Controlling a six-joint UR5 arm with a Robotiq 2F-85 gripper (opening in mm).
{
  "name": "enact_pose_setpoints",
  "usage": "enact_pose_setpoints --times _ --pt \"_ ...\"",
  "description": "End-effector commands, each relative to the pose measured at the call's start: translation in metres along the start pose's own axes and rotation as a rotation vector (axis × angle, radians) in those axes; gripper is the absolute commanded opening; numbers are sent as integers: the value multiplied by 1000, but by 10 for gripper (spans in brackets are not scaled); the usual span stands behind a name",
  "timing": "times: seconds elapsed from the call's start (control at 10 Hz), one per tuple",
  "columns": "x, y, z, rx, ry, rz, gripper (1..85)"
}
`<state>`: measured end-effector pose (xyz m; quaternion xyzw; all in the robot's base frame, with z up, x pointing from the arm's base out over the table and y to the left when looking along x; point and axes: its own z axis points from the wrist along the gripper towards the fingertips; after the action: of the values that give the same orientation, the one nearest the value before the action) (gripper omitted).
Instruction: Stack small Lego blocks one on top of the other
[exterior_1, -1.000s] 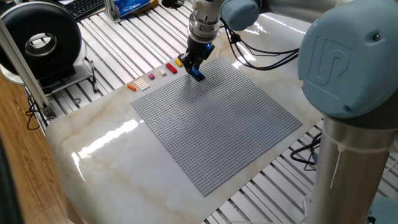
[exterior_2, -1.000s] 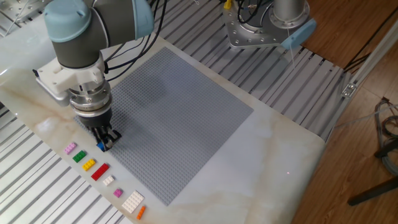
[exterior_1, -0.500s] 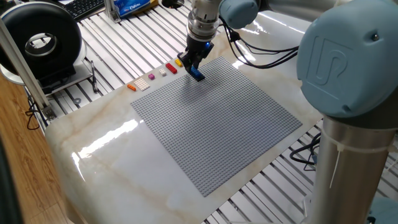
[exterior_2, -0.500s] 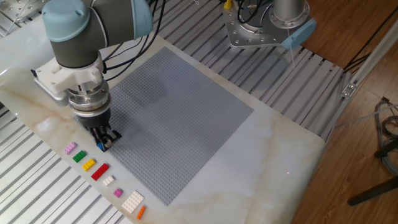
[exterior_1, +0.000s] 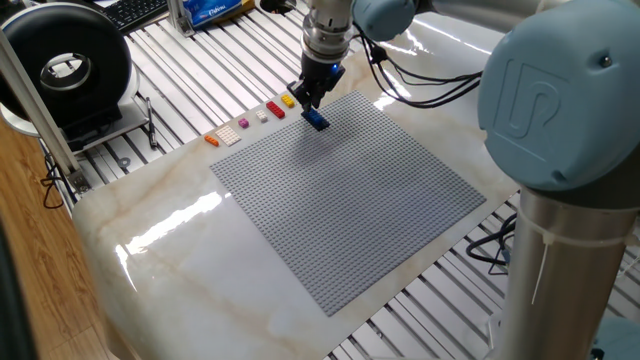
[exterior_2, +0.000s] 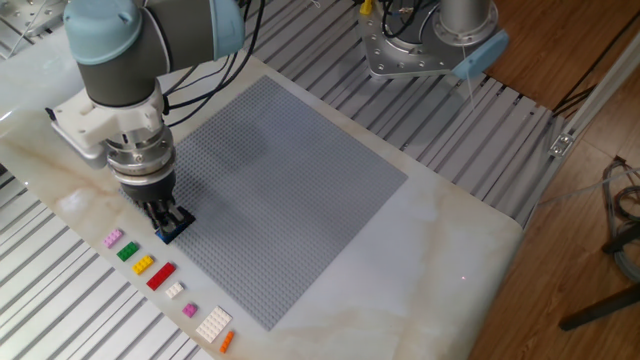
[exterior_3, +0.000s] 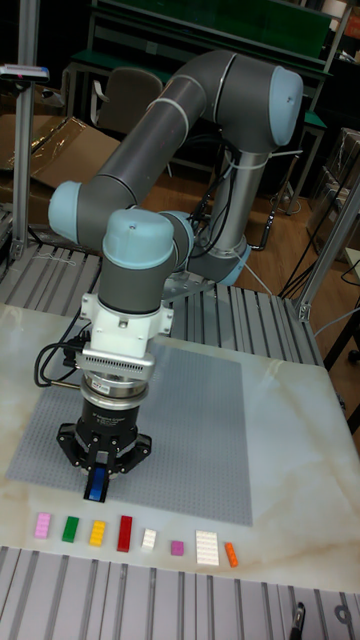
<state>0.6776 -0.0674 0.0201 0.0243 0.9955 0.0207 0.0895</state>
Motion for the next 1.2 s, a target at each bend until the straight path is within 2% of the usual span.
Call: enact_pose_setpoints --times 0.0,0.1,0.2,0.5,0.8,1.1 --pt "1 -3 -2 12 7 50 107" --pt "2 -2 -1 17 6 69 33" --pt "3 -1 2 17 8 77 10" --pt "10 1 4 26 18 83 10" --pt "7 -1 13 0 3 70 10" --pt "13 -3 2 1 14 66 10"
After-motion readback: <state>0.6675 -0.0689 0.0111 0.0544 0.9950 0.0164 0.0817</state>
